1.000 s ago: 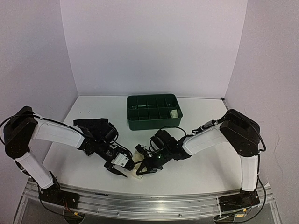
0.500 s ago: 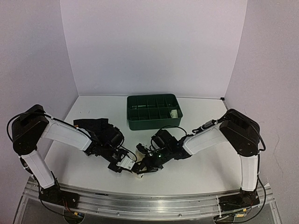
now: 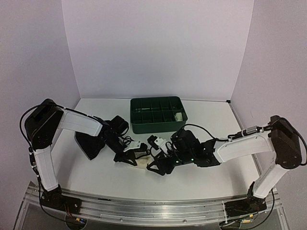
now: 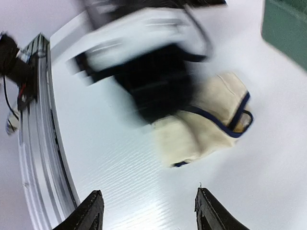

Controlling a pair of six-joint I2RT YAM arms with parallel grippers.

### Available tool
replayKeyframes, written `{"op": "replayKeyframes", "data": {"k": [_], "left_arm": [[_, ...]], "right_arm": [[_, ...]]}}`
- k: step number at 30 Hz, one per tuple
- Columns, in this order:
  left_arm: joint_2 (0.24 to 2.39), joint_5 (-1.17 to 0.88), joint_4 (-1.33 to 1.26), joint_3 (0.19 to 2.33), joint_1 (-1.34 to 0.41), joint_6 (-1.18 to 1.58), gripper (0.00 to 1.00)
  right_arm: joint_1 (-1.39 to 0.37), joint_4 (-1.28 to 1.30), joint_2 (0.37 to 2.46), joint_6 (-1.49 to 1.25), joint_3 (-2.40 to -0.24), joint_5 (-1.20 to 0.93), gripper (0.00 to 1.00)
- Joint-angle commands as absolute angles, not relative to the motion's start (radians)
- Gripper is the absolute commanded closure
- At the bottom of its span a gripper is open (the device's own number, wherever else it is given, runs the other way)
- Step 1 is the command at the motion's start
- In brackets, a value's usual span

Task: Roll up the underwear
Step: Roll the underwear to the center of the board.

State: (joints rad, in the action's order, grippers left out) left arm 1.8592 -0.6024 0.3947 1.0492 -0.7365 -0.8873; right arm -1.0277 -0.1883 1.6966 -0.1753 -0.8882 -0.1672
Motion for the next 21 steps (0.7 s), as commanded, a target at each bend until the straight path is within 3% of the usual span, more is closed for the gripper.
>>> {"op": "replayKeyframes", "data": {"k": [1, 9, 17, 21], "left_arm": [[1.943, -0.781, 0.572, 1.163, -0.692, -0.761, 1.0], [2.015, -0.823, 0.625, 1.208, -0.679, -0.711, 1.0], [2.031, -0.834, 0.636, 1.221, -0.673, -0.718, 1.0], [2.035, -0.835, 0.643, 1.221, -0.672, -0.728, 1.0]], "right_arm": [[-1.118, -0.26, 1.676, 0.251, -0.857, 0.088, 0.37], [-1.14, -0.281, 1.891, 0.599, -1.02, 0.141, 0.37], [-1.14, -0.282, 2.031, 0.599, -1.11, 0.148, 0.62], [-1.14, -0.262, 2.043, 0.541, -1.102, 0.162, 0.87]]}}
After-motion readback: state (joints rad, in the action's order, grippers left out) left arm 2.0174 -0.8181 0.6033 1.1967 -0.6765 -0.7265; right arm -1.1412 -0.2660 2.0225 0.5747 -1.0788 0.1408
